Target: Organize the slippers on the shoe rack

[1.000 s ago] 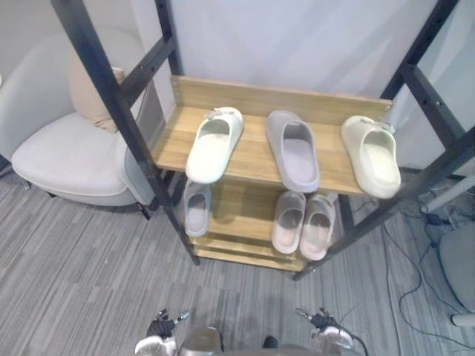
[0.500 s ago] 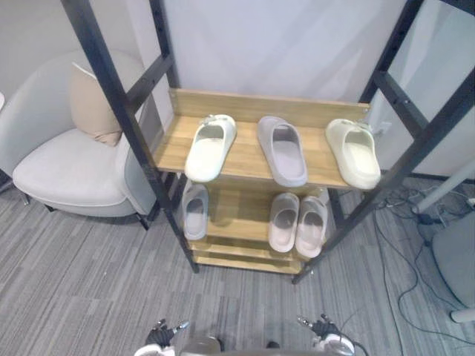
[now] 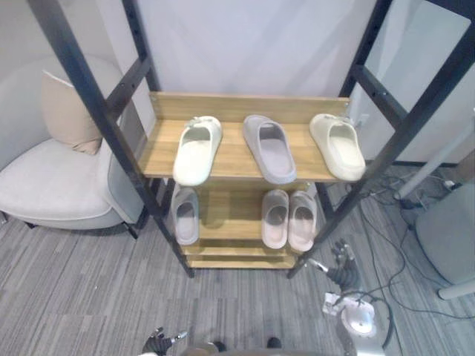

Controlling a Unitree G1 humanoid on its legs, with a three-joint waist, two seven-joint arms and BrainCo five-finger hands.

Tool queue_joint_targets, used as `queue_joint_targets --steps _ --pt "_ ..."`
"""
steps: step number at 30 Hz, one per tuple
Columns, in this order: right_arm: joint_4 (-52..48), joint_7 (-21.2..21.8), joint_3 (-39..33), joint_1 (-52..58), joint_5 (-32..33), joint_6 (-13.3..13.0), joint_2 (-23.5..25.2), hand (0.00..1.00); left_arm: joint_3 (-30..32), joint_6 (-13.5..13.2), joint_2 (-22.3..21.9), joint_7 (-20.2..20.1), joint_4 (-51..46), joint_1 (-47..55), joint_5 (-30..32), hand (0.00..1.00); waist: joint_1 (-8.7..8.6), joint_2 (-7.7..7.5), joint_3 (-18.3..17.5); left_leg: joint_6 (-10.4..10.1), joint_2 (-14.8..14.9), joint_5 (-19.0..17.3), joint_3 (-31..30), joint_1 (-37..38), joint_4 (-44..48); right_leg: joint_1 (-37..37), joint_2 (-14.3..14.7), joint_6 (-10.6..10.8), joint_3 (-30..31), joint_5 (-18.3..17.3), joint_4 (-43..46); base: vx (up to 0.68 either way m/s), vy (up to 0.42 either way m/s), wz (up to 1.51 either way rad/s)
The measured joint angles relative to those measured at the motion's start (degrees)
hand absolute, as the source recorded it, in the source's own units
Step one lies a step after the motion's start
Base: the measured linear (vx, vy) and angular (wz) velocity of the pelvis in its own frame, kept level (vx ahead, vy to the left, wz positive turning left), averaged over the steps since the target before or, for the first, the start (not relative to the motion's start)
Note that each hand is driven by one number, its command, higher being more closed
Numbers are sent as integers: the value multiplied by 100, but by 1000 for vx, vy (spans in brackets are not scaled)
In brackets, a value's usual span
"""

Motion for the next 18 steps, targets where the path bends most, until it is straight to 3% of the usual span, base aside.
queue_joint_targets --steps 8,18 --pt "-1148 -237 24 -91 -513 -124 55 0 -83 -20 19 13 1 1 44 0 5 -2 0 -14 -1 -12 -48 -2 18 10 -9 9 -28 -7 31 -16 -1 2" --pt "-1179 -497 -85 -1314 -538 -154 -433 0 -79 -16 51 -2 -4 151 103 0 43 -46 15 3 -68 -7 -260 -153 14 -53 -87 93 -227 -80 126 -4 5 10"
